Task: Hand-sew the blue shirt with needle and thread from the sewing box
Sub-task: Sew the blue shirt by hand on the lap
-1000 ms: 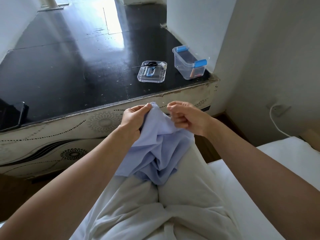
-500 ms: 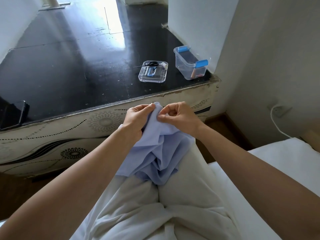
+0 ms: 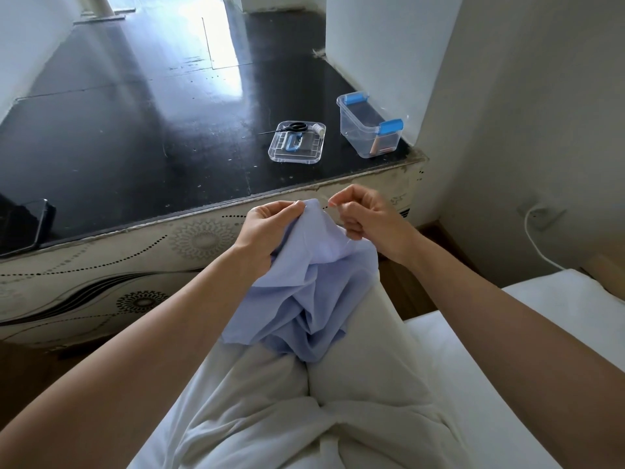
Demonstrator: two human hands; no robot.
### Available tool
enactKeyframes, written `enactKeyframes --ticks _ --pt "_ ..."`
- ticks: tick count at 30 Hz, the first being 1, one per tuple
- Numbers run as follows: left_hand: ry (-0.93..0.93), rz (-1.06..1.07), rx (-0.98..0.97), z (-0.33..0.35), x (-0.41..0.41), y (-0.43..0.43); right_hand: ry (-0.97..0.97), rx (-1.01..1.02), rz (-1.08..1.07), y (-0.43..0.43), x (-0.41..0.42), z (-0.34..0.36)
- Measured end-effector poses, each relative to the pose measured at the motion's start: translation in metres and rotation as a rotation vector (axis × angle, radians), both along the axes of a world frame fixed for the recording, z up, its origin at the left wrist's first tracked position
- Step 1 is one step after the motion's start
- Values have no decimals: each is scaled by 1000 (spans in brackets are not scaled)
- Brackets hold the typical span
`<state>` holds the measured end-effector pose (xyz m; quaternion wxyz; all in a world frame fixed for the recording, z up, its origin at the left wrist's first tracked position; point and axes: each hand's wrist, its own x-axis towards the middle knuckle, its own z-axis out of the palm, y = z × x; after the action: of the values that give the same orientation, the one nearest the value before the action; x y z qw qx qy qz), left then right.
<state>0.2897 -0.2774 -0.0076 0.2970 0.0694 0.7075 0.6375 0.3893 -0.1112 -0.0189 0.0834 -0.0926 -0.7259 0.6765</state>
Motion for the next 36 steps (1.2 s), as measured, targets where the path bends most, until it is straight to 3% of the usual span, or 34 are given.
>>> enactKeyframes --ticks 6,15,36 --pt "73 -140 24 3 2 -8 61 -134 -154 8 -4 -6" --pt "112 -189 8 6 2 -12 -62 -94 240 1 -12 -10" --pt "380 -178 -59 -8 -4 -12 -169 1 223 11 -4 -20"
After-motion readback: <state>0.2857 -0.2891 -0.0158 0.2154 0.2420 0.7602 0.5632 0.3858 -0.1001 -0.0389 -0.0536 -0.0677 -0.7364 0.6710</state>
